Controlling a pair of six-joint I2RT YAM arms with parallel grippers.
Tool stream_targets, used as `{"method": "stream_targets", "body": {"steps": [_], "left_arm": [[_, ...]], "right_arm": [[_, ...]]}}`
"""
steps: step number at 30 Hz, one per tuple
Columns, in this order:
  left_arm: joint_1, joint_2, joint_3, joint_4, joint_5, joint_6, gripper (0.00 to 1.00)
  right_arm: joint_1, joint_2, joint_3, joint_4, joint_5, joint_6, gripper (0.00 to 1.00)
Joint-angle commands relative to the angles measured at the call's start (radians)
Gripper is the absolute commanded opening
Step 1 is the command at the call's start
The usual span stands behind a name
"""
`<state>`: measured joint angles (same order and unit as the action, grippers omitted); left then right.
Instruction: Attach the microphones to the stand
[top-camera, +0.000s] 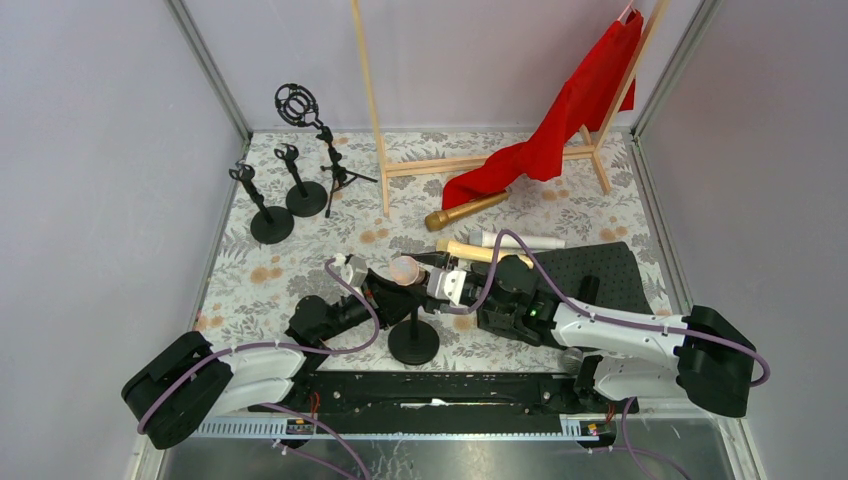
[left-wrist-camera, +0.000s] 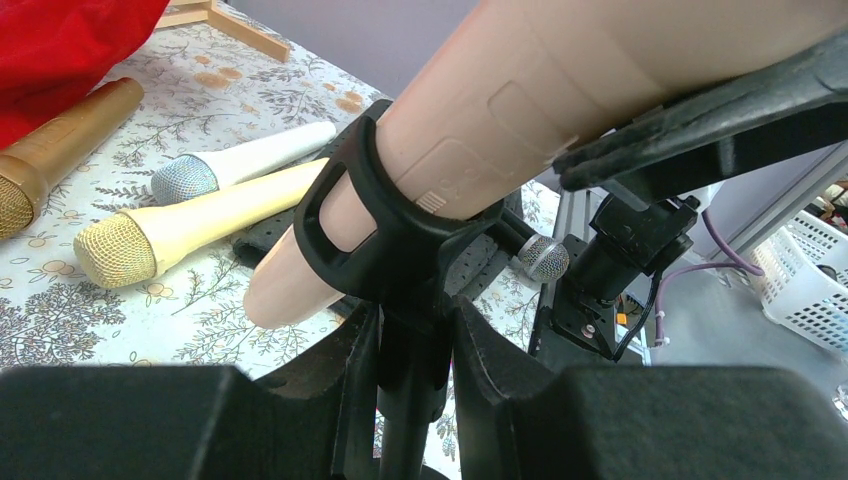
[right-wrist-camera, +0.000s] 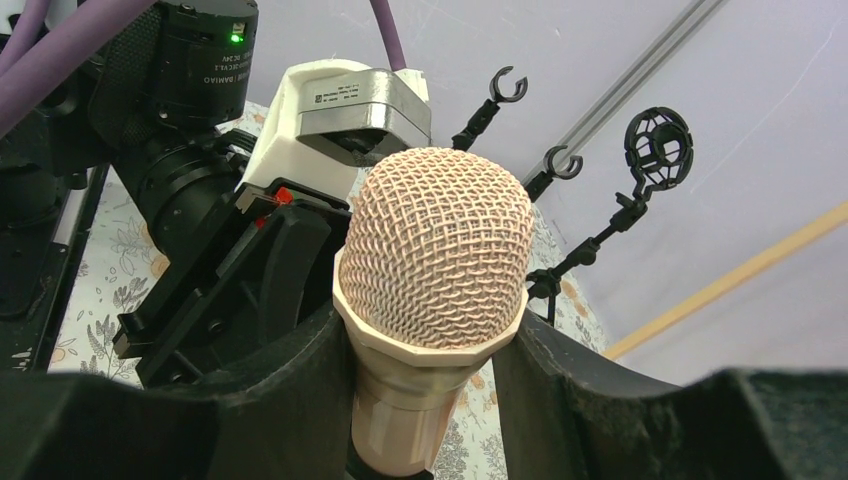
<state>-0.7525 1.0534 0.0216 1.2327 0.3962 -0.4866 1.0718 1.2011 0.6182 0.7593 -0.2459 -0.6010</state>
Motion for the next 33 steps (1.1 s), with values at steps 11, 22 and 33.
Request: {"method": "stream_targets", "body": {"steps": [11, 22, 33], "left_arm": [[0.003, -0.053, 0.001, 0.136, 0.003, -0.018, 0.0], [0.002, -0.07, 0.003, 0.115, 0.006, -0.015, 0.0], [0.002, -0.059, 0.011, 0.102, 0.0, -0.009, 0.0]], "right_arm": [[-0.077, 0.078, -0.082, -0.274, 0.153, -0.105, 0.0], [-0.107, 0.095, -0.091, -0.304, 0.163, -0.106, 0.0], [-0.109, 0.062, -0.049, -0.312, 0.134, -0.098, 0.02]]}}
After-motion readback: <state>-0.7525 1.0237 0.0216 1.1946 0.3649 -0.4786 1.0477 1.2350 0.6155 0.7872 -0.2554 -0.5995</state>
